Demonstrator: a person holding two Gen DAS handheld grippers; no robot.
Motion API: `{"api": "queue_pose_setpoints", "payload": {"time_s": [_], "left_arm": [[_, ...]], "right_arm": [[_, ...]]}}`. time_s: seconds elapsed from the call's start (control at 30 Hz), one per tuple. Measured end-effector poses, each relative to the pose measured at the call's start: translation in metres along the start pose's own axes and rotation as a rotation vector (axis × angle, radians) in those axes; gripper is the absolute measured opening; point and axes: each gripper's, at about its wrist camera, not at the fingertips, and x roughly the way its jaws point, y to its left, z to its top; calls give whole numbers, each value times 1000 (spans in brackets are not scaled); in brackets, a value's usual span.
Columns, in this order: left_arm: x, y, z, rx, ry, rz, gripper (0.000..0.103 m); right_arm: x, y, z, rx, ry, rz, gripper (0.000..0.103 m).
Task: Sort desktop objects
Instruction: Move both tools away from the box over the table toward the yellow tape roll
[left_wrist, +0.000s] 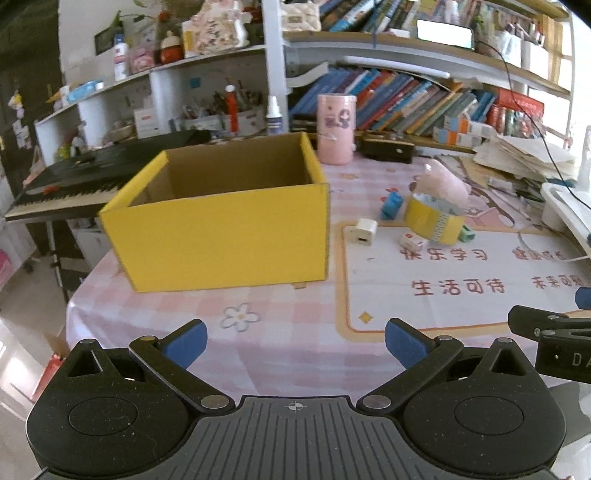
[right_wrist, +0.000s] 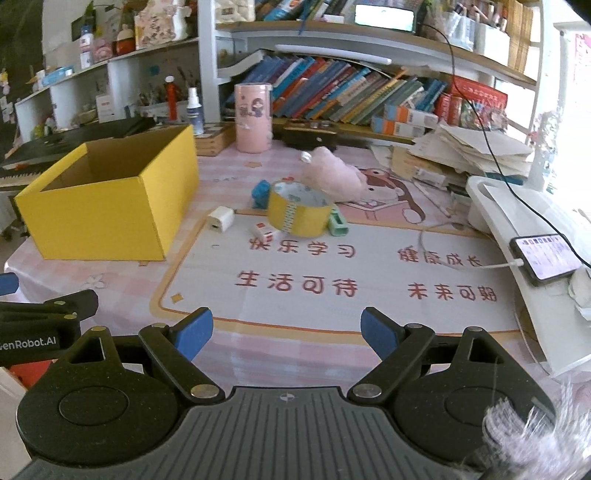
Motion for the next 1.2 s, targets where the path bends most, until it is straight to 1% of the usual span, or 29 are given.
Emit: {"api": "queue_pose_setpoints", "payload": {"time_s": [0.27, 0.47, 0.97, 1.2], "left_arm": [[13, -33, 13, 36, 4, -33, 103], [27, -55, 25, 50, 9, -33, 103], [74, -107, 57, 47, 50, -24, 103], [95, -129, 70, 40, 74, -38, 103]], "right_arm": [[11, -33, 6, 37, 12, -29, 87], [26, -57, 19, 47, 23, -30, 87], [77, -109, 55, 30, 43, 9, 87], [100, -131, 71, 21, 50, 41, 87]]}}
